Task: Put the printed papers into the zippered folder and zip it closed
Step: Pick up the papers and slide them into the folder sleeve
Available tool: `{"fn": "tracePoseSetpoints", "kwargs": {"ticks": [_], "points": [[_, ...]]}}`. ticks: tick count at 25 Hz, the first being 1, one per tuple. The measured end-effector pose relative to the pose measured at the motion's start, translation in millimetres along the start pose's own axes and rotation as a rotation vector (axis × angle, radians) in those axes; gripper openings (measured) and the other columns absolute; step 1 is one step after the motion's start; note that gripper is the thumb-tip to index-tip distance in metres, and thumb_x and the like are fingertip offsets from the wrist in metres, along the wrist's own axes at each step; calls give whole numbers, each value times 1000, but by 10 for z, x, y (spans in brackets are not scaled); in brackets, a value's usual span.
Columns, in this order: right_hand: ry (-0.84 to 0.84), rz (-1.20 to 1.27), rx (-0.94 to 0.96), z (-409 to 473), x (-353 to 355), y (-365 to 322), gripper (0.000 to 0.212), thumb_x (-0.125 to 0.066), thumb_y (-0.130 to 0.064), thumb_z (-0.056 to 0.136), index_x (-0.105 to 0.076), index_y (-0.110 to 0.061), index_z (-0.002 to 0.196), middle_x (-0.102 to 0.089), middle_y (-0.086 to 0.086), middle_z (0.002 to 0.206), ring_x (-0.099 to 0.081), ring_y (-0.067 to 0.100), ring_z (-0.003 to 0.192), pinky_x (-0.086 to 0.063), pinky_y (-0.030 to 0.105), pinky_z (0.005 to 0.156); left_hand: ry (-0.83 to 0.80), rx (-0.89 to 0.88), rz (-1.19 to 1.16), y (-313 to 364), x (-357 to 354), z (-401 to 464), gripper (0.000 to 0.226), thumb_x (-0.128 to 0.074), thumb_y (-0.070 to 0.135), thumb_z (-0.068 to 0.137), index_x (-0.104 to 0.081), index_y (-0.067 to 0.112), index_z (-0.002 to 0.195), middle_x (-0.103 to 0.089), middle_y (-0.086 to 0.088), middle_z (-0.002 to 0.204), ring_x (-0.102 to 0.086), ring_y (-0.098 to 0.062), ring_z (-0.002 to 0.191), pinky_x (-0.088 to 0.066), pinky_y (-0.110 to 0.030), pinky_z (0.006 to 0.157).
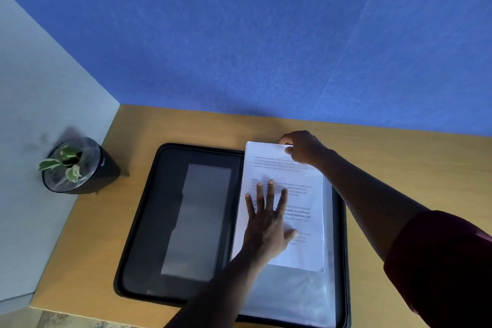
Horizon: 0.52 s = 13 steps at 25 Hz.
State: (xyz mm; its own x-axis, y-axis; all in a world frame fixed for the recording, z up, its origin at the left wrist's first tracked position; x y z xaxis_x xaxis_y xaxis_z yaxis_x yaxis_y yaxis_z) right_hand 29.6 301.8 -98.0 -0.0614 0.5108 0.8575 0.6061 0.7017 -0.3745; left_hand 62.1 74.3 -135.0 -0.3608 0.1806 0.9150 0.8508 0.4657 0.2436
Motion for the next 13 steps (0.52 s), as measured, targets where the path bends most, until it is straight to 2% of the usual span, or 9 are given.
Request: {"fn": "tracePoseSetpoints", "kwargs": {"ticks": [3,5,10,13], "points": [[-11,3,29,-55,-10,-13,25,-59,-14,94,-69,-21,116,-68,3,120,-62,22,107,-51,33,87,-7,3,3,11,8,-2,108,-58,63,85,12,24,157,29,-15,159,30,-42,143,15,-63,115],[4,-1,64,-97,-22,-31,23,-59,-14,94,-70,-19,114,-69,2,117,-62,21,105,-48,28,81,-15,4,0,6,2,1,107,-56,64,86,14,24,156,32,-15,158,33,-41,142,17,-62,114],[23,-22,118,-215,-86,-95,21,-61,-17,94,-72,-18,112,-64,2,111,-58,20,103,-50,31,85,-15,7,-3,5,-4,14,108,-57,64,85,16,25,156,34,-14,158,33,-40,143,20,-62,113],[-15,-29,122,-288,-174,-106,19,-60,-19,95,-72,-17,110,-65,2,109,-58,19,103,-48,29,81,-15,10,15,-6,-14,19,110,-56,66,84,17,25,155,33,-15,158,31,-41,143,18,-62,114]]}}
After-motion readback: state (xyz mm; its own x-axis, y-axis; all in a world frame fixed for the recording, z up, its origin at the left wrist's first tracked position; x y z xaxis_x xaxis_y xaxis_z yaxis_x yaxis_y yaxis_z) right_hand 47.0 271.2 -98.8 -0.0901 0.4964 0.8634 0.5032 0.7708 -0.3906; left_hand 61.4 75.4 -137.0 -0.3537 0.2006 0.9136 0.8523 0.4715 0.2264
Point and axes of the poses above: each hand's wrist, its own z-axis towards the middle knuckle, its own x-axis out of the back of the hand, y = z × x, the point moved 3 cm from there along z, towards the middle knuckle
